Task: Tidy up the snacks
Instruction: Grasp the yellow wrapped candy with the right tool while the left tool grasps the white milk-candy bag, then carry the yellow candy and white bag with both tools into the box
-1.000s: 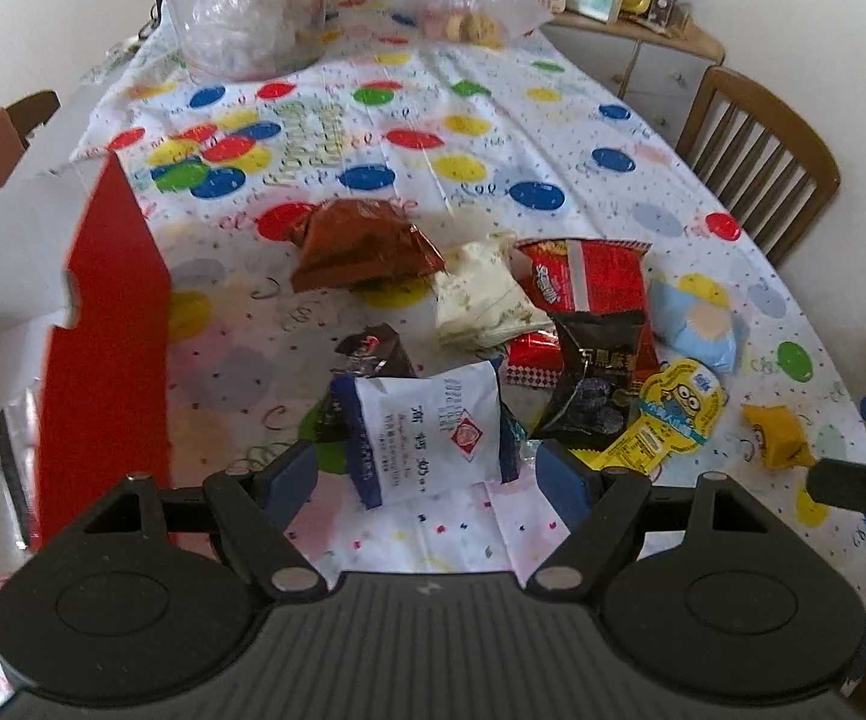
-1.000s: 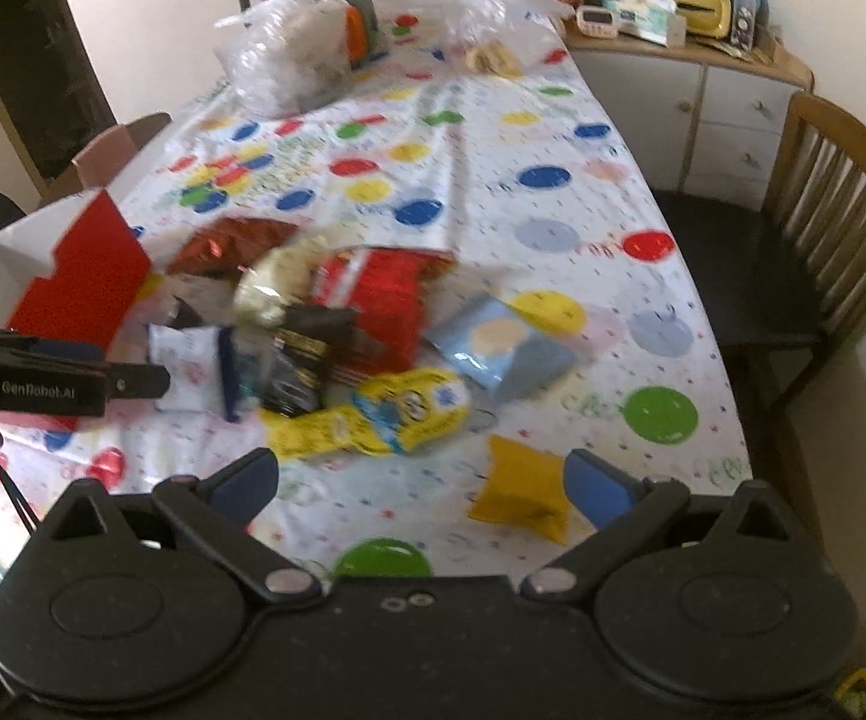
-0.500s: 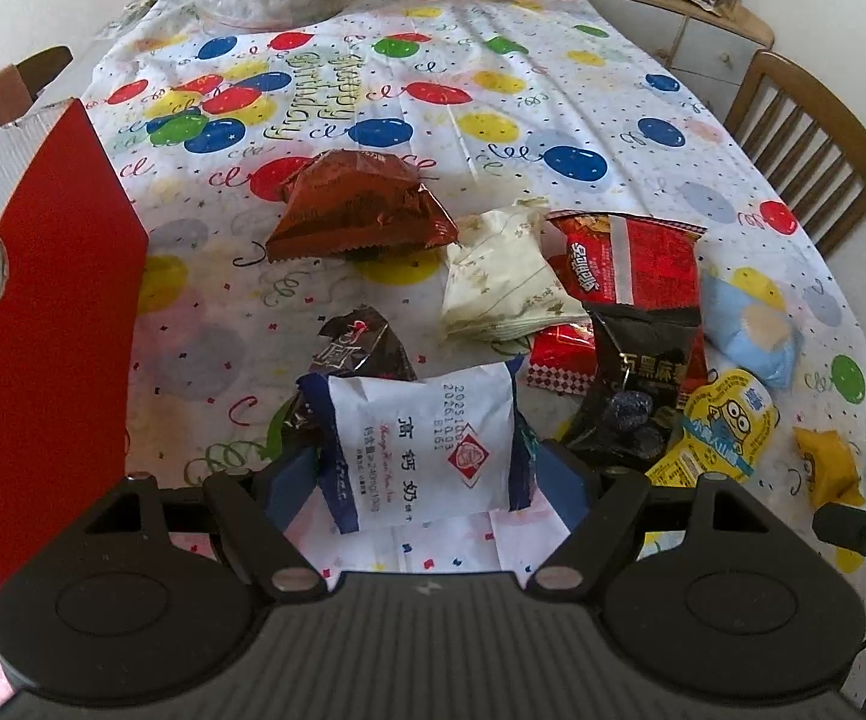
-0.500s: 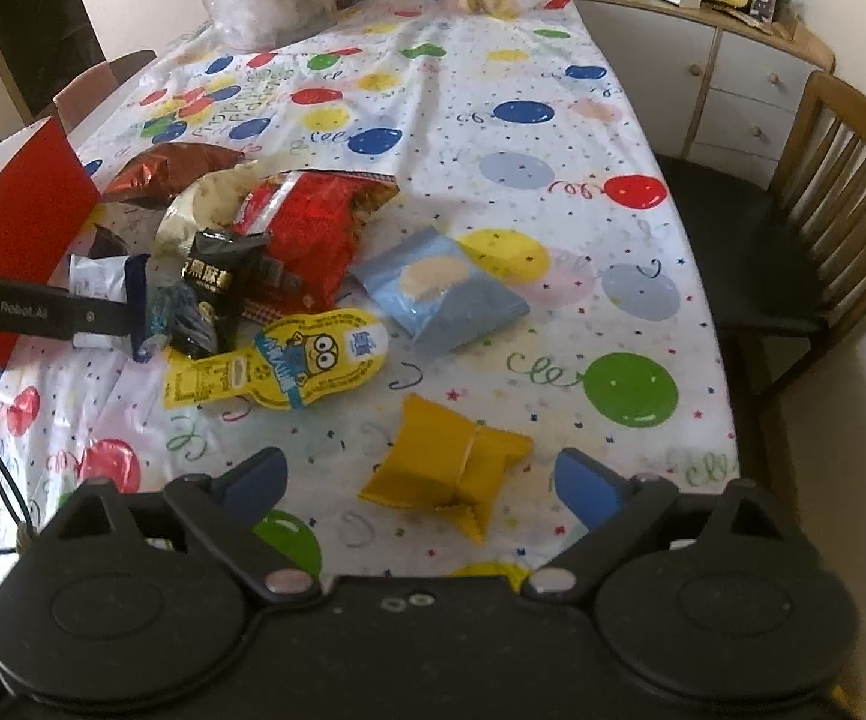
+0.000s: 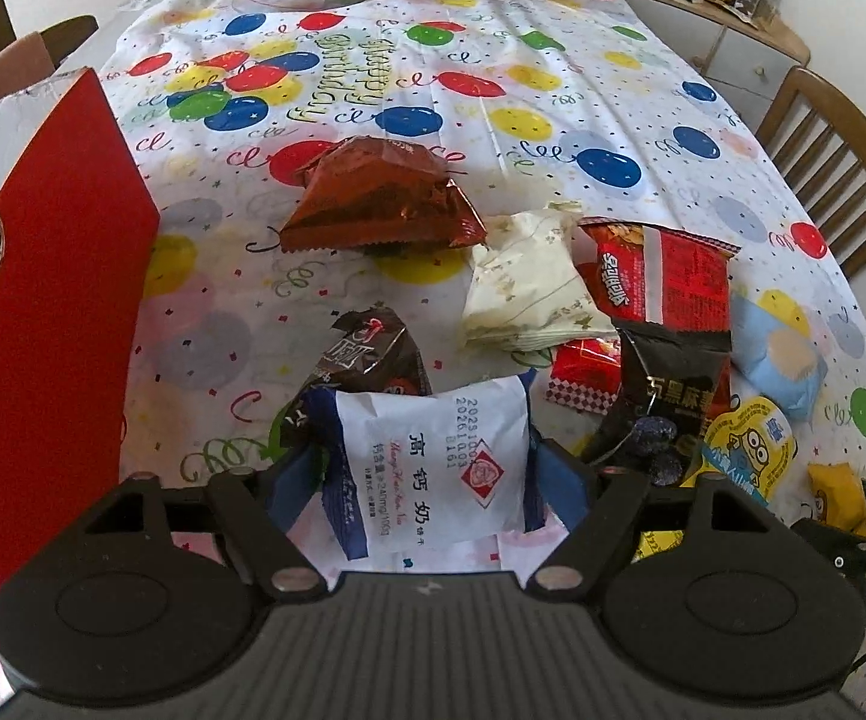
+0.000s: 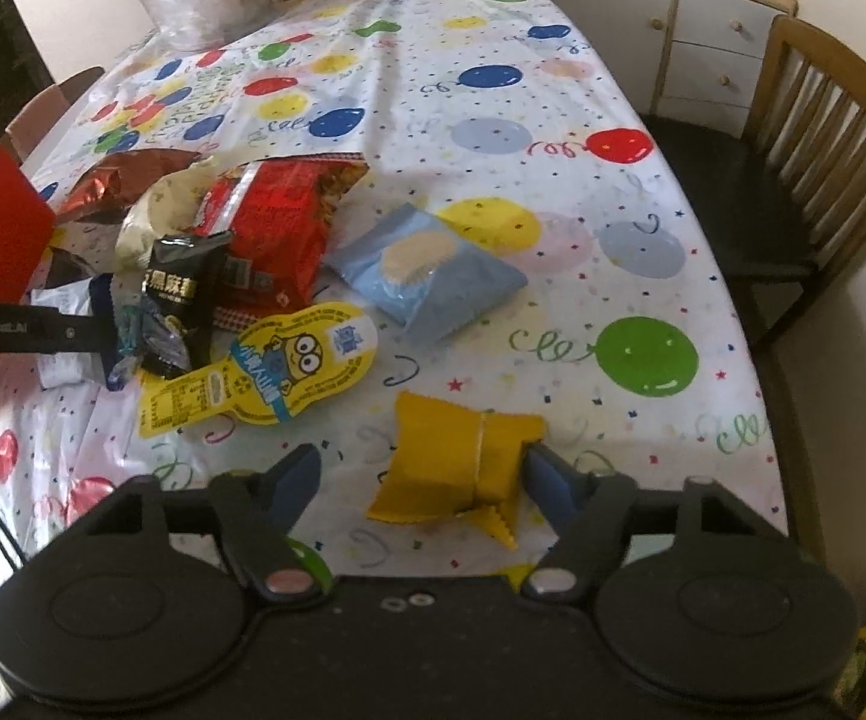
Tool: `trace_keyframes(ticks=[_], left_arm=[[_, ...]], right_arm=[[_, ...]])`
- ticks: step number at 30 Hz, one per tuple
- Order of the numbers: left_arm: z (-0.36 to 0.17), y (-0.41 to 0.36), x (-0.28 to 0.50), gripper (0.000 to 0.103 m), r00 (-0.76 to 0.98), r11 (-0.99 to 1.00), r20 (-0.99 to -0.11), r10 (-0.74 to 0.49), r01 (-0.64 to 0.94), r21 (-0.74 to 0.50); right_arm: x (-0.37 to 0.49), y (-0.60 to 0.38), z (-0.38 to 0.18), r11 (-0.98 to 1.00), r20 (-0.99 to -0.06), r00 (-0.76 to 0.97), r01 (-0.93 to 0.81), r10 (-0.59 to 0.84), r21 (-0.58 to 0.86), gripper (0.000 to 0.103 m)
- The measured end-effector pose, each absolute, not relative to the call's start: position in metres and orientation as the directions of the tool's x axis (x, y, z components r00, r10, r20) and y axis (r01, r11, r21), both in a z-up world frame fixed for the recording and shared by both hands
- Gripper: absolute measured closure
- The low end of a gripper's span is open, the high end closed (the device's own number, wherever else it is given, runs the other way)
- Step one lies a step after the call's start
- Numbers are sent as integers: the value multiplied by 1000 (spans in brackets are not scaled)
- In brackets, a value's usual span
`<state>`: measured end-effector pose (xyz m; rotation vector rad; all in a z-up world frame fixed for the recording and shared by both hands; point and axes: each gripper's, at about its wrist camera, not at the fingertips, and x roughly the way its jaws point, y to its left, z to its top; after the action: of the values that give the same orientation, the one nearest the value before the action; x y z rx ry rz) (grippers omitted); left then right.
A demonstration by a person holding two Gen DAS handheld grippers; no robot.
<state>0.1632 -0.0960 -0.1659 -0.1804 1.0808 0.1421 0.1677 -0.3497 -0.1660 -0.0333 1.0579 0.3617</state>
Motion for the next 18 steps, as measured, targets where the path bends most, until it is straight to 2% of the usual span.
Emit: trace_keyframes(ticks=[5,8,18], left_arm=[[-167,-91,160,41,461,968,-887,15,-228,-102],[-167,-88,158,45,463,965,-886,10,-236,-112],[-165,-79,147,46,468,954,-883,-4,-262,-143]], right_arm=[[167,-352,-165,952,-855,455,-277,249,130,56],[165,-352,-164,954,-855,459,-271,242,124,61],[153,-353,-160,957,-857,454,-257,245,138,64]])
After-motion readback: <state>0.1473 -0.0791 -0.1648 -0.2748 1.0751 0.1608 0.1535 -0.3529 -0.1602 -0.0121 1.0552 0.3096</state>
